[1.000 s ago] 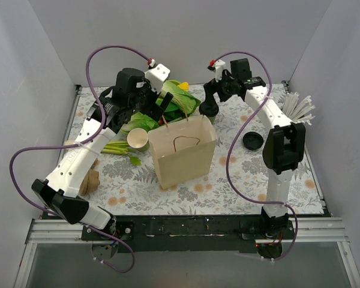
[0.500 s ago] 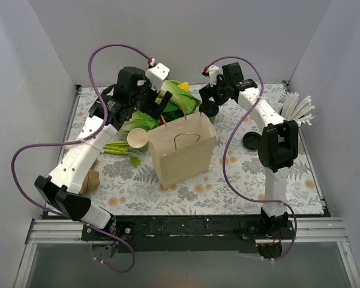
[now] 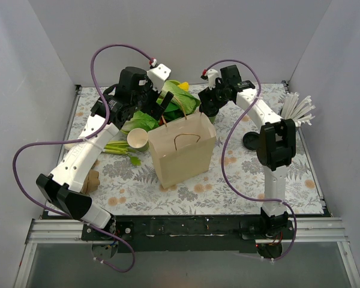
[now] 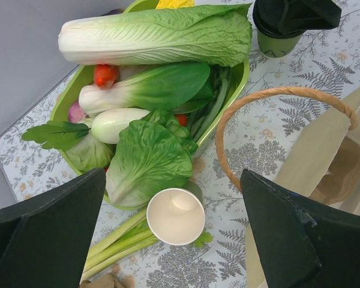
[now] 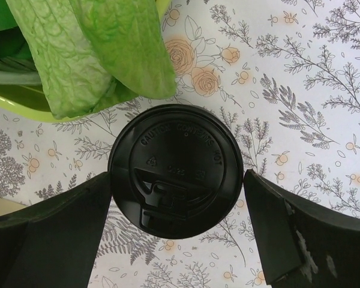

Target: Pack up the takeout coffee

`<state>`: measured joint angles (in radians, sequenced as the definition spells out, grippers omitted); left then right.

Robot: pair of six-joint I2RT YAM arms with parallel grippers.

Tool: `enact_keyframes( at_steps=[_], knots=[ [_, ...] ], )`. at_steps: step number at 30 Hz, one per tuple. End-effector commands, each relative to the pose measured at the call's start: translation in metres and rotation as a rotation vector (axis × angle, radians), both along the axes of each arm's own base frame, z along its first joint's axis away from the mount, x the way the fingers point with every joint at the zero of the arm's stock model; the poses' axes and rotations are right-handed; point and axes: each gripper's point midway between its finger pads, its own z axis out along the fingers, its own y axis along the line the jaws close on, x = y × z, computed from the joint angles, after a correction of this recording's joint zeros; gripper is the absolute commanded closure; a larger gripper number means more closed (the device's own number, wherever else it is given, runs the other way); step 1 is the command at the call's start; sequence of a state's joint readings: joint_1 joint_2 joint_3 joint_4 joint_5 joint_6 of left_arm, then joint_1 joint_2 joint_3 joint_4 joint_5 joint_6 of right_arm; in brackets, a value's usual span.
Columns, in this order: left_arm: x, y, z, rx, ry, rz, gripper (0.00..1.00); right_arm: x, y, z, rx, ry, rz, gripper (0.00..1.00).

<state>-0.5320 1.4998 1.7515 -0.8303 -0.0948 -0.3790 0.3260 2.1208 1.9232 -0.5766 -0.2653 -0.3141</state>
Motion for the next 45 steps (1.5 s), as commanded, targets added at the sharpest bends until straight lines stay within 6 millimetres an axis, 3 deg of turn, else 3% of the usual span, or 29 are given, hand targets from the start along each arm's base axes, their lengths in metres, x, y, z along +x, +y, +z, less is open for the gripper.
enact_keyframes(
  at_steps=[1,11,16,21,28,38,44,45],
  knots=[
    [-0.003,0.002,0.018,-0.030,-0.038,0.000,0.03,0.001,0.002,-0.001,-0.002,-0.003,0.010,0.04],
    [-0.001,0.001,0.018,-0.034,-0.036,-0.004,0.03,-0.002,-0.003,-0.015,-0.037,0.017,0.020,0.07],
    [-0.001,0.000,0.020,-0.042,-0.042,-0.007,0.03,-0.005,-0.006,-0.016,-0.052,0.012,0.033,0.15],
    [-0.002,-0.002,0.024,-0.055,-0.051,-0.014,0.03,-0.006,-0.011,-0.002,-0.057,-0.020,0.035,0.25],
    [-0.002,-0.005,0.028,-0.070,-0.058,-0.029,0.03,-0.016,-0.016,0.022,-0.049,-0.055,0.042,0.32],
    [-0.003,-0.008,0.027,-0.083,-0.052,-0.043,0.03,-0.055,-0.032,0.036,-0.048,-0.038,0.071,0.37],
    [-0.004,-0.011,0.024,-0.090,-0.038,-0.052,0.03,-0.106,-0.048,0.041,-0.039,0.004,0.088,0.38],
    [-0.004,-0.012,0.022,-0.091,-0.032,-0.055,0.03,-0.116,-0.051,0.050,-0.035,-0.010,0.092,0.38]
  ],
)
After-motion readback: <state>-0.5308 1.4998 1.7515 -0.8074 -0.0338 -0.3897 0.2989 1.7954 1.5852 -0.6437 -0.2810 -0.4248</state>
